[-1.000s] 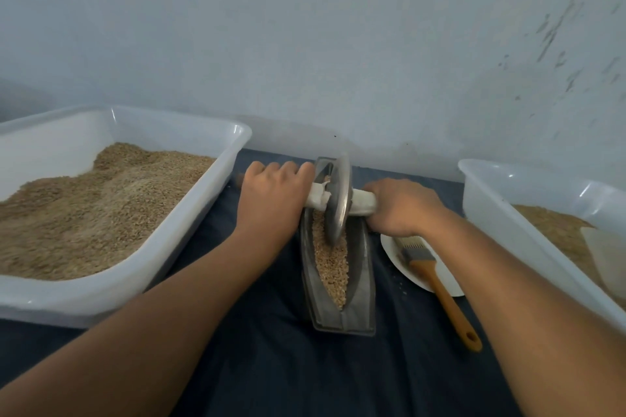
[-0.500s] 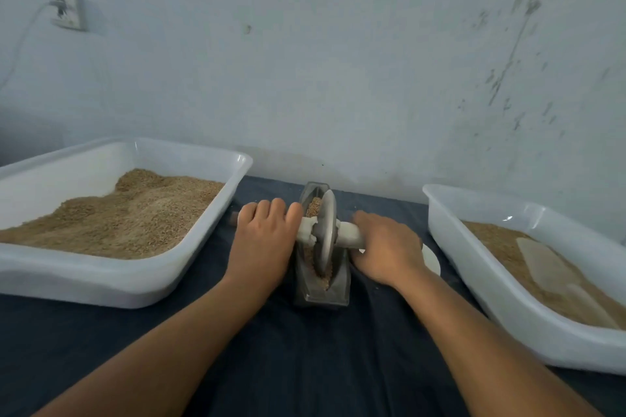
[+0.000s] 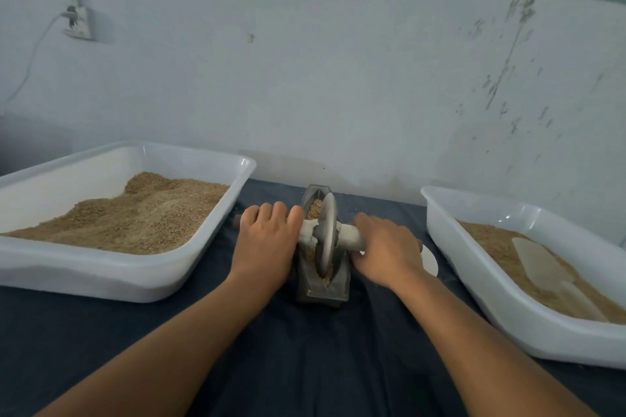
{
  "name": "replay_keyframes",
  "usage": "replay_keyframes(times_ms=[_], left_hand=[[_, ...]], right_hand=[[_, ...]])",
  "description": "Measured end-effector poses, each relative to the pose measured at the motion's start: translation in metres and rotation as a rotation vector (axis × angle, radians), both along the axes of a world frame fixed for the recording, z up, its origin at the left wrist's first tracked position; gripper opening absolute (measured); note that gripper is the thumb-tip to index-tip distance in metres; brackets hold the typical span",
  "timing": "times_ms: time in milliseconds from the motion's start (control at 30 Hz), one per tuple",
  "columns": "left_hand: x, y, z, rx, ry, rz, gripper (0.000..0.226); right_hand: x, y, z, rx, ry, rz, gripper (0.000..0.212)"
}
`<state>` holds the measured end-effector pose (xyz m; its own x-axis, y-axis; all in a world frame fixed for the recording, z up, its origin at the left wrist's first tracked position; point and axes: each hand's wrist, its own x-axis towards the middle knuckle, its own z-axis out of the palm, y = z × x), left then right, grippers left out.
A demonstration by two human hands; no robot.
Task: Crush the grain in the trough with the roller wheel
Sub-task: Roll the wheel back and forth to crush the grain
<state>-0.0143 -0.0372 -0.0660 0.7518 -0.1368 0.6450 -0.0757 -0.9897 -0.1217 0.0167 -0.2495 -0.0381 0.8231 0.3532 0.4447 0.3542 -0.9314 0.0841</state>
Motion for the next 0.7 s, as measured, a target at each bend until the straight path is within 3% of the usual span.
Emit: replay_keyframes(times_ms=[233, 567, 700], left_hand=[[0.023, 0.0, 0.002, 0.021, -0.058, 0.002, 0.025], [0.068, 0.005, 0.006, 0.046, -0.011, 0.029, 0.034], [0.084, 0.007, 0.005, 0.053, -0.023, 0.053, 0.023]], right_hand=[[0.033, -0.003, -0.005, 0.014, 0.087, -0.077, 0.018], [0.08, 0.003, 0.011, -0.109, 0.271, -0.08, 0.016], [0.094, 0.006, 0.019, -0.128, 0.368, -0.064, 0.014]])
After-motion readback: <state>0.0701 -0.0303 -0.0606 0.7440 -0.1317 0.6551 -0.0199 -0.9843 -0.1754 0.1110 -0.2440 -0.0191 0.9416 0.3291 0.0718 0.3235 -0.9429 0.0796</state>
